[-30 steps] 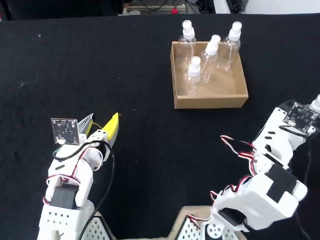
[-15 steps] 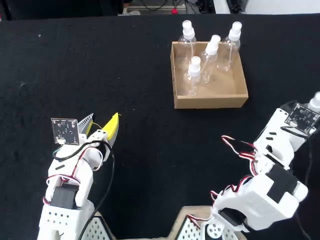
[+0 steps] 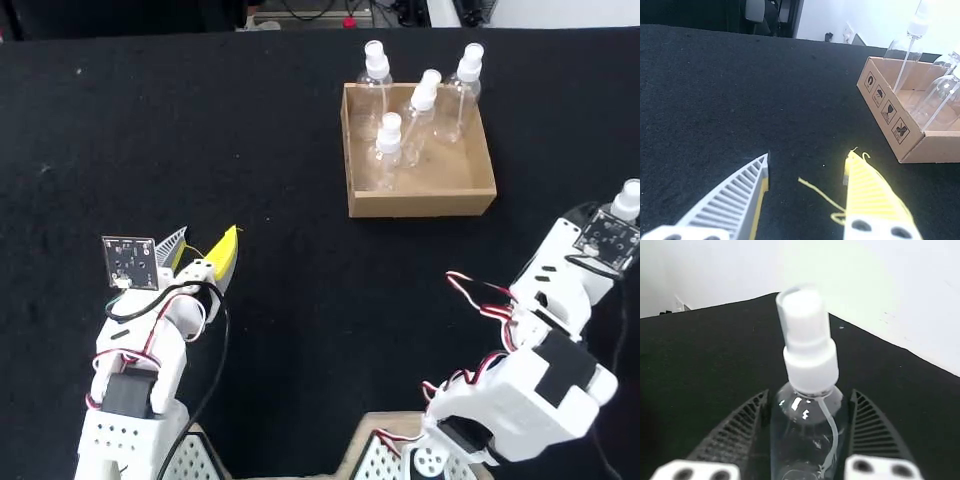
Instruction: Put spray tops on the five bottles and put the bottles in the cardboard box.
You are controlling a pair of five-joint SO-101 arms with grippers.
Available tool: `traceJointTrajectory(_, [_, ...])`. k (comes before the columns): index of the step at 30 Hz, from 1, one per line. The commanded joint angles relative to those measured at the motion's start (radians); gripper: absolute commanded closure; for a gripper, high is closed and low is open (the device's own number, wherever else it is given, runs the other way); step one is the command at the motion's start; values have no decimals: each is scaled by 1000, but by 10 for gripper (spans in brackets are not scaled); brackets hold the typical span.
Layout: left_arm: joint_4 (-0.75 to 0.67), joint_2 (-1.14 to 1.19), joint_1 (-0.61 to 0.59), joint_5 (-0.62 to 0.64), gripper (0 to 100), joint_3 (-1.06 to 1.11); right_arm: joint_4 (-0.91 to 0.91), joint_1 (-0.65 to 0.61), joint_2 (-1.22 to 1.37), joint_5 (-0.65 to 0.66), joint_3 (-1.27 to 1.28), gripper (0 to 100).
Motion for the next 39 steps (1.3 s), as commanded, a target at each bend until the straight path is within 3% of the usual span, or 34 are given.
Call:
traceJointTrajectory(1, [3, -9, -2, -3, 762, 22, -25, 20, 1, -2, -45, 835])
traceJointTrajectory(9, [3, -9, -2, -3, 762, 22, -23, 23, -56, -9, -28, 837])
traceJointTrajectory(15, [3, -9, -2, -3, 762, 22, 5, -8, -283, -3, 108, 839])
traceJointTrajectory(18, [3, -9, -2, -3, 762, 22, 157, -43, -441, -3, 140, 838])
traceJointTrajectory(24, [3, -12, -2, -3, 762, 22, 697, -133, -779, -9, 67, 836])
traceJointTrajectory(28, [3, -14, -2, -3, 762, 22, 956, -212, -957, -9, 2, 836])
traceJointTrajectory(32, [3, -14, -2, -3, 762, 22, 1063, -287, -1063, -9, -28, 838])
traceJointTrajectory(39, [3, -12, -2, -3, 762, 22, 1065, -430, -1096, -9, -79, 839])
